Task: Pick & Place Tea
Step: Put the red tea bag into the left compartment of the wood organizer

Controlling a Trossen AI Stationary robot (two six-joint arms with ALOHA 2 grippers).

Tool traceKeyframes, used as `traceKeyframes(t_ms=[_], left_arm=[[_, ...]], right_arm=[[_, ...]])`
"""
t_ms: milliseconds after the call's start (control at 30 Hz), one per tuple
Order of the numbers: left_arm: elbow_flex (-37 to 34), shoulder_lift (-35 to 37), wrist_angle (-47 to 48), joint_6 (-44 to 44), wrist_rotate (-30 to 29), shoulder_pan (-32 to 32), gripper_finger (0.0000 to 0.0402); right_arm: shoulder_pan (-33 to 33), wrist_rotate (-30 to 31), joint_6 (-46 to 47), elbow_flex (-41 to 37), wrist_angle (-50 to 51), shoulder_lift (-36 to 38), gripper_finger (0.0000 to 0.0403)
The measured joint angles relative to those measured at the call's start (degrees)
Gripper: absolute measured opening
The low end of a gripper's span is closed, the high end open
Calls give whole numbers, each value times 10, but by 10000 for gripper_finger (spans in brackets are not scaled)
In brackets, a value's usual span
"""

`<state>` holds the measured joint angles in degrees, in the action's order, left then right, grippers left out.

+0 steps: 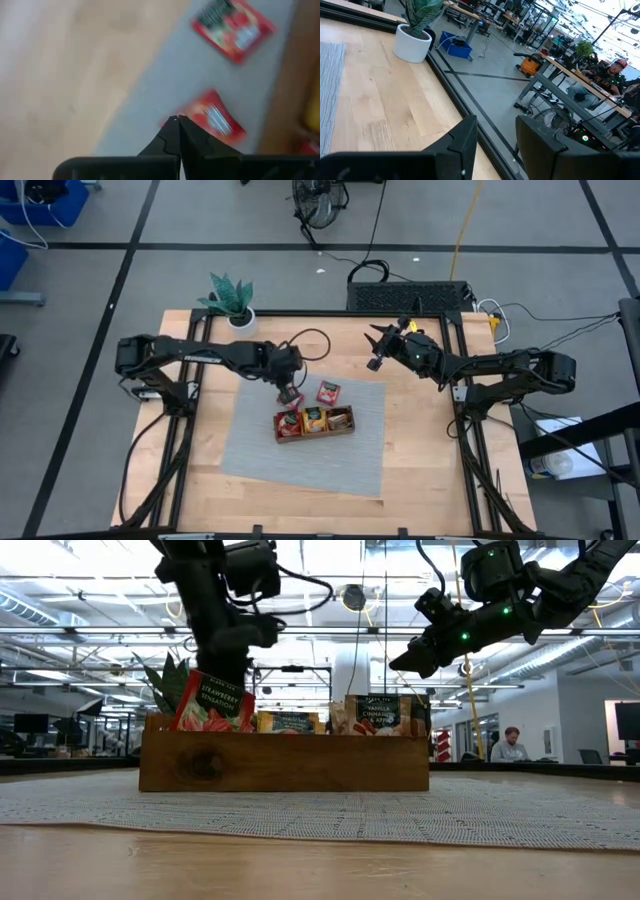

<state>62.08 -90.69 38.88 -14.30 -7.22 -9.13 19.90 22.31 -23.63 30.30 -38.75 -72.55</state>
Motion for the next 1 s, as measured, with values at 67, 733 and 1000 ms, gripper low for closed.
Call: traceKeyframes(t_ms=[67,733,1000], left_arm=[[-1,0,8,0,34,7,6],[4,-174,-81,114,102,27,260],[3,-151,5,56,24,5,239]], right_arm=[[0,0,0,0,0,0,123],[0,0,0,0,-2,0,123],[0,0,0,0,-3,0,123]])
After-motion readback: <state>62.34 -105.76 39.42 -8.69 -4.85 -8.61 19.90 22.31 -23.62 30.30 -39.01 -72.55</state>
